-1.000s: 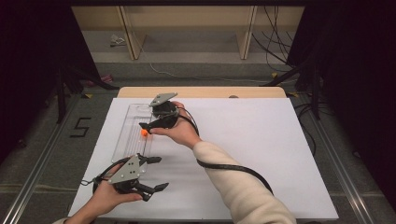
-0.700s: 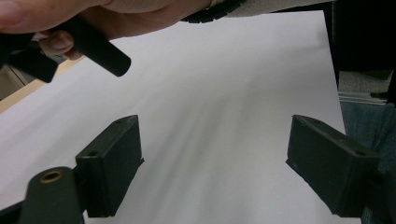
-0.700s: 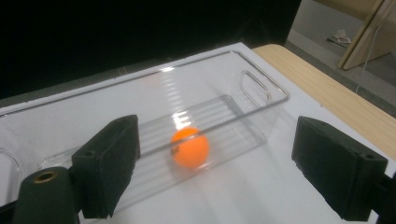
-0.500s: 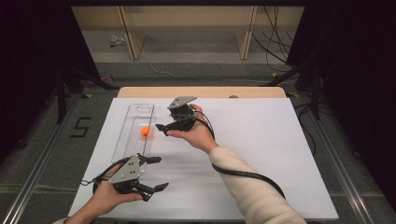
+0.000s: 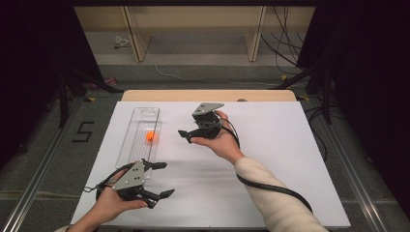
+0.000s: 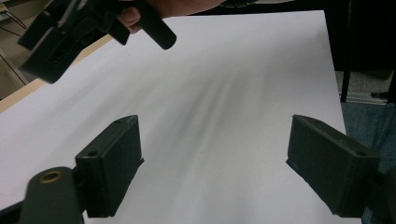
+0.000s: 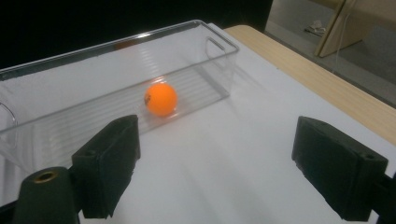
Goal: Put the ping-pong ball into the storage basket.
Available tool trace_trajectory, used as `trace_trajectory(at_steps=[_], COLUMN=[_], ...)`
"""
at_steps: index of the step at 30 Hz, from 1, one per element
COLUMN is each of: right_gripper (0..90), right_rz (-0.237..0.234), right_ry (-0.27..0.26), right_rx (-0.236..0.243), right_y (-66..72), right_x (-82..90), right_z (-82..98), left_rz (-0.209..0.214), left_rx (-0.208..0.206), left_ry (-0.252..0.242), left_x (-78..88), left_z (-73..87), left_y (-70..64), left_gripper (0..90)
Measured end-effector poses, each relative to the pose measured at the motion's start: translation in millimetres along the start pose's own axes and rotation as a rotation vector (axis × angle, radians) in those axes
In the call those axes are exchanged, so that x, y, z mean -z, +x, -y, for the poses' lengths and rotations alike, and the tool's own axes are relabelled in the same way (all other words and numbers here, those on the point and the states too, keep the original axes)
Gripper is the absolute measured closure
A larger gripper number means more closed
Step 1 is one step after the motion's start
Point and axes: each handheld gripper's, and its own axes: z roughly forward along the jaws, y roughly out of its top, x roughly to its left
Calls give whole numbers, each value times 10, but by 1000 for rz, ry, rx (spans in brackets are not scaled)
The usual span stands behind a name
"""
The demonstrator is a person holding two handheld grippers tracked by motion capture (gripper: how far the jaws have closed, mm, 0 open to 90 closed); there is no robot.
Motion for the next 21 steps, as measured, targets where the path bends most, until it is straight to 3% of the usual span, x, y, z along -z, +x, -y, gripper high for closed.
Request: trace_trajectory(at_steps=[7, 21], right_gripper=[162, 162], right_rz=[29, 60], right_ry=[1, 8], right_rx=[-21, -39], right_y=[-108, -169], right_x=[210, 476], right_z=[129, 316], left_rz=[-1, -3], left_rx=[4, 6], left_ry=[-1, -2], left_x=[-3, -1], left_z=[1, 4], left_y=[-2, 2], left_gripper=[173, 173])
